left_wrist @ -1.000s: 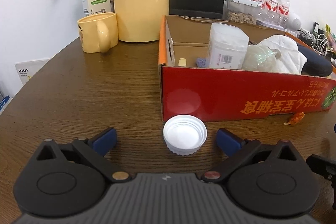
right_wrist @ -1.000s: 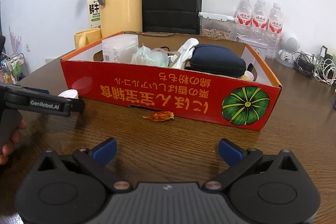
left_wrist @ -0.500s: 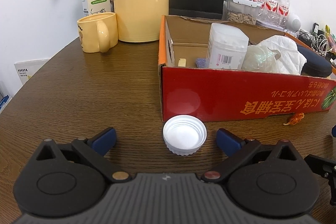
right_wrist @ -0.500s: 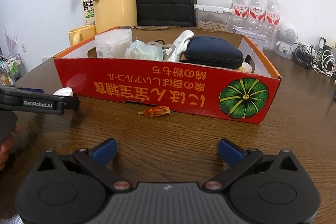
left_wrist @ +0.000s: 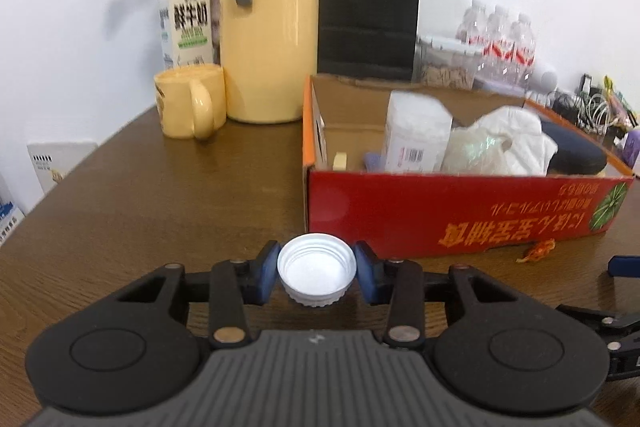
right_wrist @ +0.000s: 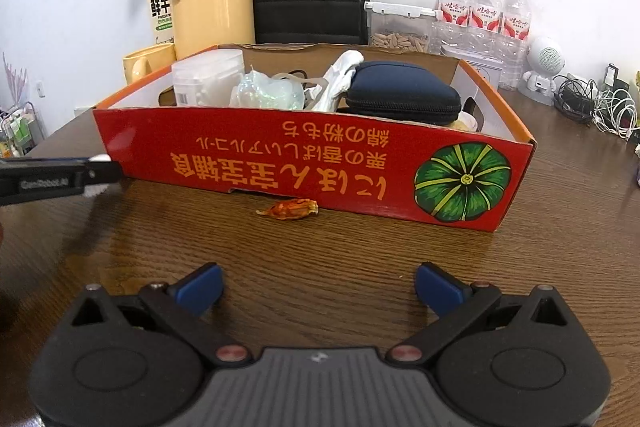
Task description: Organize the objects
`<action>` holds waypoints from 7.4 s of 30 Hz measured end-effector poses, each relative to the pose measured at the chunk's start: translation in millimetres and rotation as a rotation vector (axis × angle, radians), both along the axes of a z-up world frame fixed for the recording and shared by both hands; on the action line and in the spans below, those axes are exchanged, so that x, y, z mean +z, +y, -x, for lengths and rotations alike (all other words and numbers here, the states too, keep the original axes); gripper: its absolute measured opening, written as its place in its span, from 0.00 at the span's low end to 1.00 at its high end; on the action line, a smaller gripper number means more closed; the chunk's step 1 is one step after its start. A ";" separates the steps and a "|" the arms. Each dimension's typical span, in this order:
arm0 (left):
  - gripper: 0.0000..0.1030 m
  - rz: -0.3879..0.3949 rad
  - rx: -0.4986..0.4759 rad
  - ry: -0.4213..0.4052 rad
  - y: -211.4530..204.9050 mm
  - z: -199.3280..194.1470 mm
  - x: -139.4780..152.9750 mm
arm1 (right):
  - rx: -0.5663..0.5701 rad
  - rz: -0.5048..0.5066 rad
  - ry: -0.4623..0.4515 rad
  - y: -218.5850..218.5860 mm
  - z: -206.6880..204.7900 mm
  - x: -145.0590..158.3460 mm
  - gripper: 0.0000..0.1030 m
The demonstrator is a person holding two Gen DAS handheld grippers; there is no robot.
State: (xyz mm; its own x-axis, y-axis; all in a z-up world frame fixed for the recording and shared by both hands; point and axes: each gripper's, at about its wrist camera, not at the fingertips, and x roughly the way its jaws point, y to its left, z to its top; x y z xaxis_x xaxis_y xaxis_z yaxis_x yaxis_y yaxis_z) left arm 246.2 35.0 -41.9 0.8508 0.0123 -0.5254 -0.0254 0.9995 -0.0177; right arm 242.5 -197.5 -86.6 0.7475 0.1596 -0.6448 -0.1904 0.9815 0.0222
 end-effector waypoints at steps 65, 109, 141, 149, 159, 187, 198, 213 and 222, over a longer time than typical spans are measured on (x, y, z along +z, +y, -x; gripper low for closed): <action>0.40 0.050 -0.017 -0.087 4.4 23.5 13.2 | 0.015 -0.128 -0.212 9.1 12.3 28.6 0.12; 1.00 0.055 0.041 -0.107 -51.5 -112.8 80.0 | -0.078 -0.107 -0.214 4.3 -112.6 71.1 1.00; 1.00 -0.009 0.060 -0.174 -32.0 50.0 113.2 | -0.016 -0.028 -0.277 2.8 17.7 110.4 1.00; 1.00 -0.031 0.062 -0.117 -28.5 103.0 93.8 | -0.040 -0.055 -0.242 -4.1 79.1 102.7 1.00; 1.00 -0.016 0.049 -0.028 -29.1 138.6 63.5 | -0.049 -0.069 -0.155 -7.9 119.2 72.5 1.00; 1.00 -0.018 0.052 0.026 -30.5 149.8 44.5 | -0.029 -0.074 -0.114 -2.0 127.7 57.0 1.00; 1.00 -0.018 0.051 0.025 -30.9 150.0 45.0 | -0.028 -0.073 -0.115 -2.1 127.9 56.8 1.00; 1.00 -0.017 0.051 0.024 -30.2 150.0 47.2 | -0.028 -0.072 -0.115 -2.9 127.6 57.2 1.00; 1.00 -0.017 0.049 0.023 -30.3 150.3 47.7 | -0.032 -0.072 -0.115 -3.2 127.3 58.5 1.00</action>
State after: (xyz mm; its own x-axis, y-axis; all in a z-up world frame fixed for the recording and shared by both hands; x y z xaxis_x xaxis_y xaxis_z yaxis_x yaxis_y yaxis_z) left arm 95.9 4.6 5.8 0.8364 0.0632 -0.5445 -0.0749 0.9972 0.0005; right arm 115.2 -200.7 -28.1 0.8214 0.1772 -0.5422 -0.1645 0.9837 0.0723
